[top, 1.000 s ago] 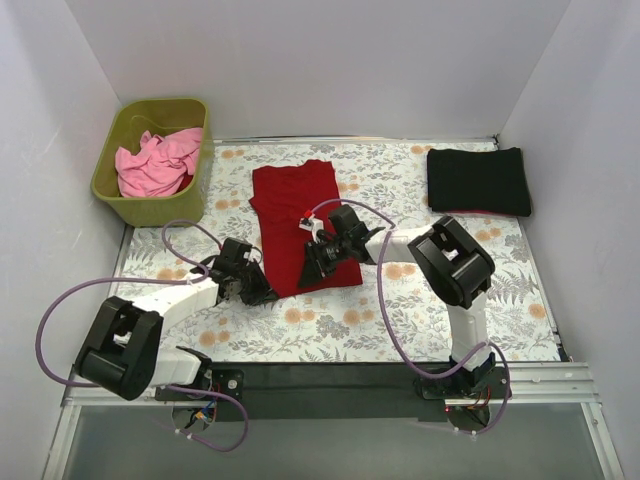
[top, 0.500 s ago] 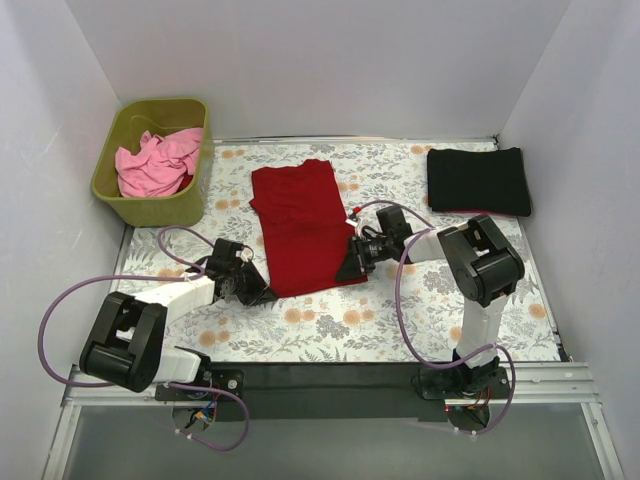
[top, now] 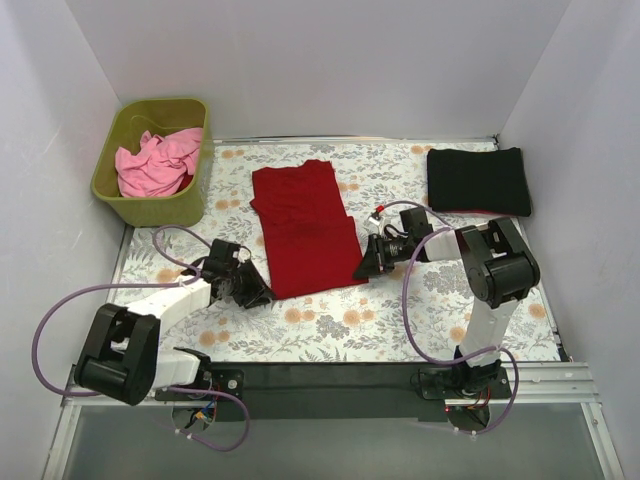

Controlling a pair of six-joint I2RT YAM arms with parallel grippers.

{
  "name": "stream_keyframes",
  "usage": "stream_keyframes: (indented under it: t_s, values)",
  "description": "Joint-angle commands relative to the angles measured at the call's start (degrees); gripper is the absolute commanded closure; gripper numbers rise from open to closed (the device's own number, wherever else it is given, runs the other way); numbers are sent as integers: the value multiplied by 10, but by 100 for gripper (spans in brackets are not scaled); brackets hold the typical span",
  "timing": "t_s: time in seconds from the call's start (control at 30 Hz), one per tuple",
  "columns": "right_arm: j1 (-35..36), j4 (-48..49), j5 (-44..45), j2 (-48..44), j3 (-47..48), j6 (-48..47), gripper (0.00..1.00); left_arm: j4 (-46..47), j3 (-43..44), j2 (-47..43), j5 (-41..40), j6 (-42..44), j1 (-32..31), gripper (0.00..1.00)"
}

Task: Fold and stack the t-shirts
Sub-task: Fold the tshirt

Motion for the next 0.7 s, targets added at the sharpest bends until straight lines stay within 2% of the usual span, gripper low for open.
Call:
stream_keyframes:
  t_s: [0.0, 0.1, 0.17, 0.2, 0.23, 0.3, 0.33, 0.43, 0.53, 0.67]
  values:
    - [-1, -85, 74, -51, 9, -44, 78, -80, 26, -50, -57, 23, 4, 64]
    - [5, -131, 139, -116, 10, -44, 77, -108, 39, -88, -86, 24, 4, 50]
    - [12, -140, 177, -148, 7, -40, 70, -115, 41, -98, -99, 21, 2, 43]
    - [19, -151, 218, -174, 2, -37, 66, -118, 43, -96, -100, 17, -1, 41]
    - [21, -155, 238, -189, -2, -35, 55, -119, 44, -93, -99, 14, -3, 37]
    - [28, -163, 299, -225, -13, -32, 45, -119, 53, -80, -104, 6, -24, 33]
    - [31, -175, 322, -236, -16, -28, 36, -119, 57, -76, -111, -3, -33, 31]
    - [42, -206, 410, -273, -23, -22, 28, -119, 83, -54, -158, -18, -80, 30]
    - [51, -236, 476, -297, -22, -16, 25, -128, 112, -20, -212, -20, -108, 30]
    - [60, -248, 517, -314, -28, -15, 24, -139, 135, 14, -253, -21, -131, 39]
